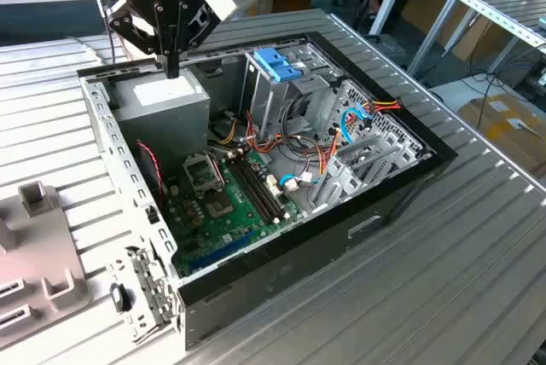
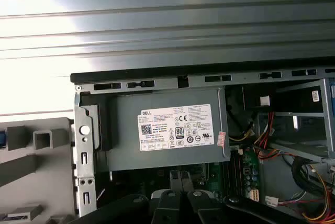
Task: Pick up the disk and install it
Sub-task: 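Reach for the disk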
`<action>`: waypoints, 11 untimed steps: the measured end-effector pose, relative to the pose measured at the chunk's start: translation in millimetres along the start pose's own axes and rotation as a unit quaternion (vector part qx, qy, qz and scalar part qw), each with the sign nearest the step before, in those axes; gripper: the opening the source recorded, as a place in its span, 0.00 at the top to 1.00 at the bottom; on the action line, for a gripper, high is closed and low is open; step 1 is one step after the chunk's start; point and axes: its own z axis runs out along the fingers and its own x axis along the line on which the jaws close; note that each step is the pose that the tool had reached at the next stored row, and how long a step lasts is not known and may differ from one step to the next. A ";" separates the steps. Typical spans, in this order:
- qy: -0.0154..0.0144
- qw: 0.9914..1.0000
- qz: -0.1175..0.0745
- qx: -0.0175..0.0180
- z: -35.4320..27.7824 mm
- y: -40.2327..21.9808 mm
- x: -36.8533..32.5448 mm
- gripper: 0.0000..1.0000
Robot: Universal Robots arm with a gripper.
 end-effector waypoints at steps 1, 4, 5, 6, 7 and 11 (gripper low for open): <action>0.000 1.000 0.000 0.000 0.0 0.0 0.0 0.89; 0.000 1.000 0.000 0.000 0.0 0.0 0.1 0.89; 0.000 1.000 0.000 0.000 0.0 0.0 0.1 0.89; 0.000 1.000 0.000 0.000 0.0 0.0 0.3 0.89; 0.000 1.000 0.000 0.000 0.0 0.0 0.5 0.89; 0.000 1.000 0.000 0.000 0.0 -0.1 1.7 0.89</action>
